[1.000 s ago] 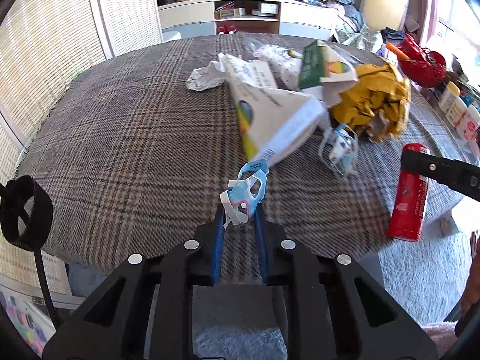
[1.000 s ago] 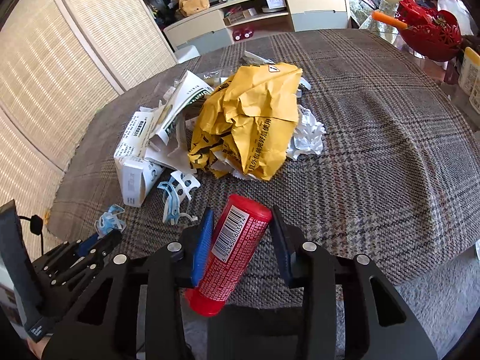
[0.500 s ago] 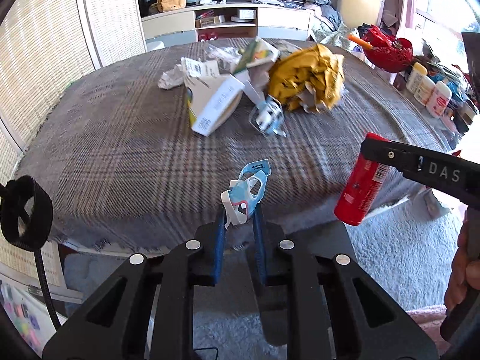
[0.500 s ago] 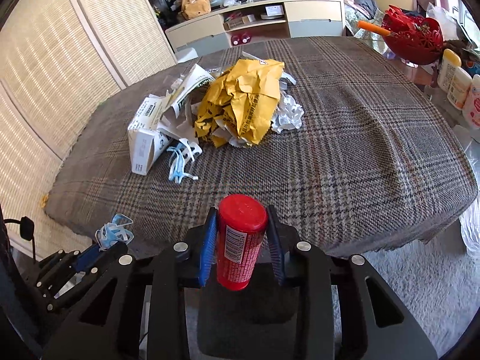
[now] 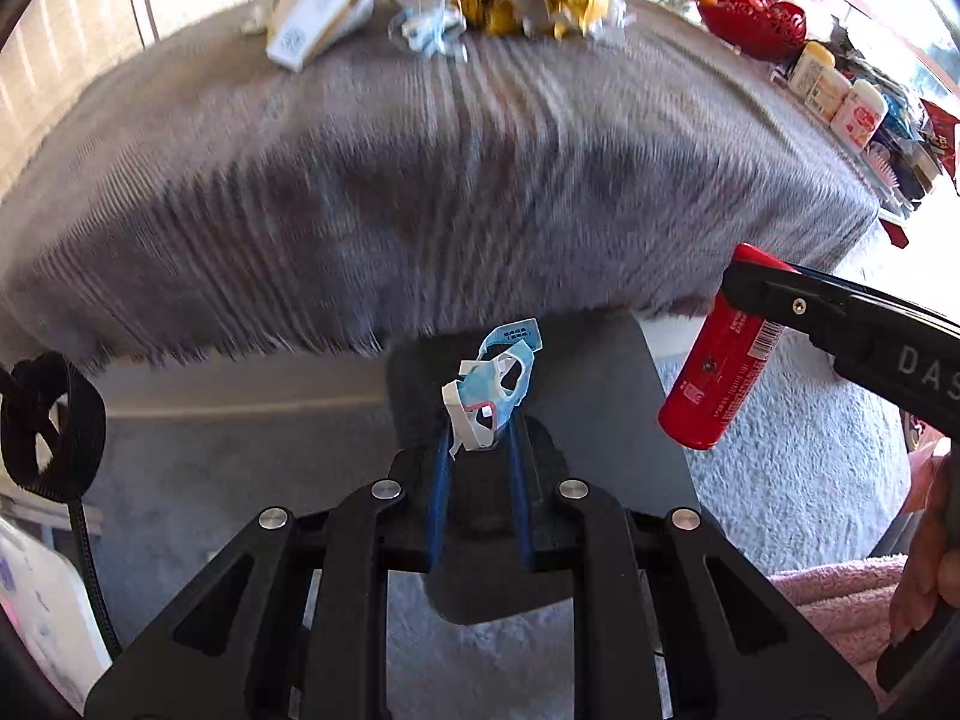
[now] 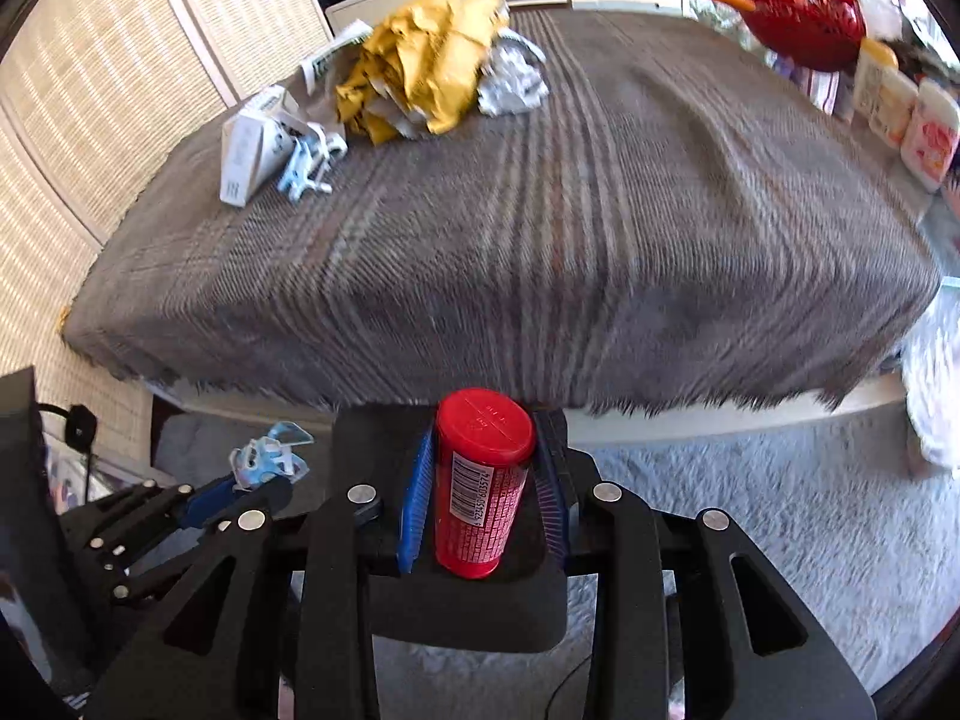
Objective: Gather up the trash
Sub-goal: 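Carry the mask and red tube to the bin and release both, then grasp the white leaflet with the left tool while the right tool grasps the yellow envelope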
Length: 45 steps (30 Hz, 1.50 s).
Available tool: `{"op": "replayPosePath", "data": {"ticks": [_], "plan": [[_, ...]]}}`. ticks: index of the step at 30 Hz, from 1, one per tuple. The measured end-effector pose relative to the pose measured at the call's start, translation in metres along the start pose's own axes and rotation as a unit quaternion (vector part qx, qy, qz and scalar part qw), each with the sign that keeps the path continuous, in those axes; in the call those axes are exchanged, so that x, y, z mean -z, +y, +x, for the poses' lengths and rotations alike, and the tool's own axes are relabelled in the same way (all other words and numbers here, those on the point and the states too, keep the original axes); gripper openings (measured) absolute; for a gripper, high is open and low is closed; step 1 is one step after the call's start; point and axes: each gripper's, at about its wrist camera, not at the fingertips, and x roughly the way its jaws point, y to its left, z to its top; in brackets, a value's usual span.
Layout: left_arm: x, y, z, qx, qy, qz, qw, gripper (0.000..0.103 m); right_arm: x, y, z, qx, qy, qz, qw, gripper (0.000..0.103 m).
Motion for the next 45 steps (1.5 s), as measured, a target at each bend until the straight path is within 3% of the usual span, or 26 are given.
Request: {"op": "replayPosePath", "data": {"ticks": [8,13,14,16,21,26,28,31,33,39,42,45], "plan": [[0.024,-0.009,0.033,0.005,0.042,0.003,0.9991,0.017,0.024,-0.012,0.043,-0.005,0.043,0.005,0.999,0.033],[0.027,-0.006,0.045,0.016,0.062,-0.002,0.998,0.022,0.028,-0.017,0.053,-0.007,0.059,0.01,0.998,0.034],[0.027,-0.006,0.047,0.016,0.066,-0.005,0.9977,0.026,0.028,-0.016,0.055,-0.01,0.064,0.01,0.998,0.034],[0.029,-0.006,0.049,0.014,0.065,-0.007,0.9978,0.044,0.029,-0.012,0.055,-0.01,0.065,0.007,0.998,0.035],[0.027,-0.008,0.043,0.006,0.055,-0.005,0.9984,0.057,0.027,-0.008,0.05,-0.001,0.057,-0.001,0.998,0.037],[0.024,-0.004,0.03,-0.005,0.044,-0.002,0.999,0.068,0.022,-0.011,0.04,0.006,0.042,0.0,0.999,0.058],[0.024,0.001,0.021,-0.012,0.038,-0.002,0.9992,0.076,0.02,-0.012,0.033,0.012,0.034,-0.002,0.999,0.079],[0.019,0.002,0.009,-0.027,0.026,0.007,0.9993,0.09,0.014,-0.013,0.025,0.006,0.033,-0.005,0.999,0.087],[0.009,0.006,-0.001,-0.032,0.025,0.013,0.9991,0.09,0.009,-0.014,0.017,0.004,0.023,-0.012,1.0,0.094],[-0.018,0.028,-0.032,-0.068,-0.003,0.006,0.9976,0.095,-0.034,-0.014,-0.016,0.0,-0.016,0.004,1.0,0.094],[-0.037,0.036,-0.038,-0.059,-0.001,-0.015,0.9982,0.095,-0.056,-0.007,-0.029,-0.002,-0.03,-0.001,1.0,0.094],[-0.056,0.044,-0.049,-0.073,-0.016,-0.017,0.997,0.095,-0.081,0.001,-0.04,0.008,-0.053,-0.014,0.998,0.094]]}}
